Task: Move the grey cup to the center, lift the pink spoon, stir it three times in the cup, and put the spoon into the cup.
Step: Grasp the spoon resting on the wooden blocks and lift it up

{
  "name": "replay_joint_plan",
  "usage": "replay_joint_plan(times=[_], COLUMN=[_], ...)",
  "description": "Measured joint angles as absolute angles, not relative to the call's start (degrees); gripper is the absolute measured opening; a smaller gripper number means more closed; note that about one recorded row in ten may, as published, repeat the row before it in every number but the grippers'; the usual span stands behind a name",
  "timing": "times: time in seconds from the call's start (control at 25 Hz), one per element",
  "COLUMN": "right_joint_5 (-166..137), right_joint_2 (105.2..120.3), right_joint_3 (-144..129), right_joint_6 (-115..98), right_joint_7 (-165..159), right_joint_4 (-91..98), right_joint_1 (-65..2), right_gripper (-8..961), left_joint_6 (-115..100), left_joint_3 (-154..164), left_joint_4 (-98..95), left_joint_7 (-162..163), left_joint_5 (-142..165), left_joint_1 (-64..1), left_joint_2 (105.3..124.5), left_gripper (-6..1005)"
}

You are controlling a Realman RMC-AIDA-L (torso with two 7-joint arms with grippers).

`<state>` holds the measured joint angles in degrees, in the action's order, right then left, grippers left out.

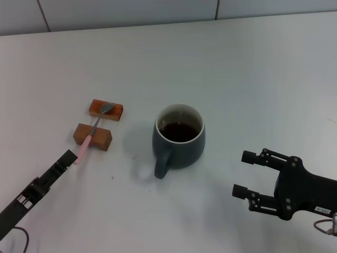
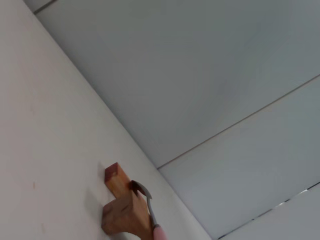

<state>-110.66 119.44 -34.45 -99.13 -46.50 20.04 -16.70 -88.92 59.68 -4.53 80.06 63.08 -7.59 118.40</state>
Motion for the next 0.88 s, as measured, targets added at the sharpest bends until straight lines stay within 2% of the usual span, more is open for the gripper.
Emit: replay_joint_plan(times=[0.88], right_joint_5=[-110.8], right_joint_2=[119.44], right_joint_3=[-34.5], right_joint_6=[-98.1], right_joint_7=[-46.4], right_joint_4=[20.0], right_joint_1=[-16.7], right_gripper=[773], left_joint_6=[-85.0], left_joint_3=[60.2], left_joint_4=[-2.7], left_joint_7=[81.0], left_joint_5=[63.3], left_joint_1=[-10.2], left_joint_2=[118.65], left_gripper=[801])
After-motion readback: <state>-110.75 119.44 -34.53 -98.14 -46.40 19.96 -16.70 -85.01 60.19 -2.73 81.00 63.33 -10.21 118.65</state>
